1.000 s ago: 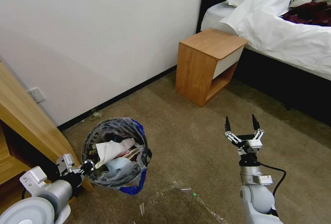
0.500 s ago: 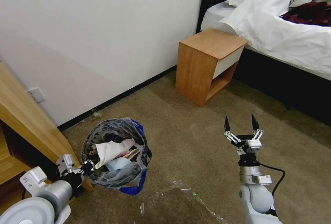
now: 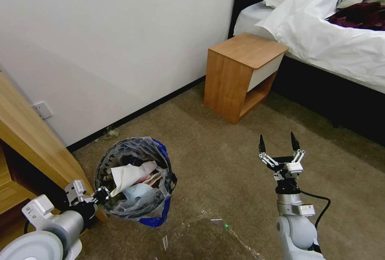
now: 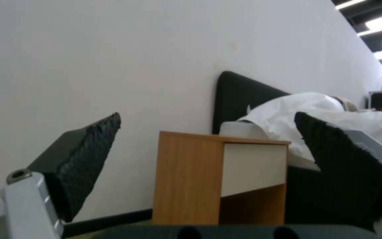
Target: Pick up the trash bin and place the garbage on the floor into it.
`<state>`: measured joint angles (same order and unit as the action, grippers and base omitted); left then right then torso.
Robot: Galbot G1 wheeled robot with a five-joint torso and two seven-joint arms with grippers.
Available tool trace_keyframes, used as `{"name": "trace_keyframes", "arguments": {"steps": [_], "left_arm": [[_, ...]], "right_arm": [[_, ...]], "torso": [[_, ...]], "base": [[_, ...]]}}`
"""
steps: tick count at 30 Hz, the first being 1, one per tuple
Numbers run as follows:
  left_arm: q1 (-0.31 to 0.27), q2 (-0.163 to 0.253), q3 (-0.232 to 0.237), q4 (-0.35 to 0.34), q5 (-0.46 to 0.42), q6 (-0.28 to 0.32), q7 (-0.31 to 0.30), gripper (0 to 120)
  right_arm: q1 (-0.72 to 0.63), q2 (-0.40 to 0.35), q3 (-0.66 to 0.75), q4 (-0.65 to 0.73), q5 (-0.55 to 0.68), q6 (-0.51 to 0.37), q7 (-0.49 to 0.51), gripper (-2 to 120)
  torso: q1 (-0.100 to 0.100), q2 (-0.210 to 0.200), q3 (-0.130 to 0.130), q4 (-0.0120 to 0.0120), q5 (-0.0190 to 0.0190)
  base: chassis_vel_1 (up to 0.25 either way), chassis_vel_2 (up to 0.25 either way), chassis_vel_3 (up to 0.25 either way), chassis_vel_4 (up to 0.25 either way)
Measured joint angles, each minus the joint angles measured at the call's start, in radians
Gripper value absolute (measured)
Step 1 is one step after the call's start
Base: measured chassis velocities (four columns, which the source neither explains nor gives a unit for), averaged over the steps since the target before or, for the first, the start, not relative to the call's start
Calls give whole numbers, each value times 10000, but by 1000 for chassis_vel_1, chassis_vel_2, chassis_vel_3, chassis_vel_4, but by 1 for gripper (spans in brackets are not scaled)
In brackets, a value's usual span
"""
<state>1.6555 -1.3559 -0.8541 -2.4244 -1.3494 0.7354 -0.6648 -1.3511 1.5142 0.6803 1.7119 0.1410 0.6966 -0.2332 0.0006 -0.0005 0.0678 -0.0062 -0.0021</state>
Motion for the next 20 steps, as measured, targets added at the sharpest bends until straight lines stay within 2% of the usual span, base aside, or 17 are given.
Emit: {"name": "trace_keyframes", "arguments": {"steps": [20], "left_arm": [[50, -45, 35, -111, 20, 0, 19, 0]], "right_arm": [[45, -205, 41, 197, 51, -72, 26, 100]], "torso": [[0, 0, 0, 0, -1]], "base": [[0, 0, 0, 0]]}}
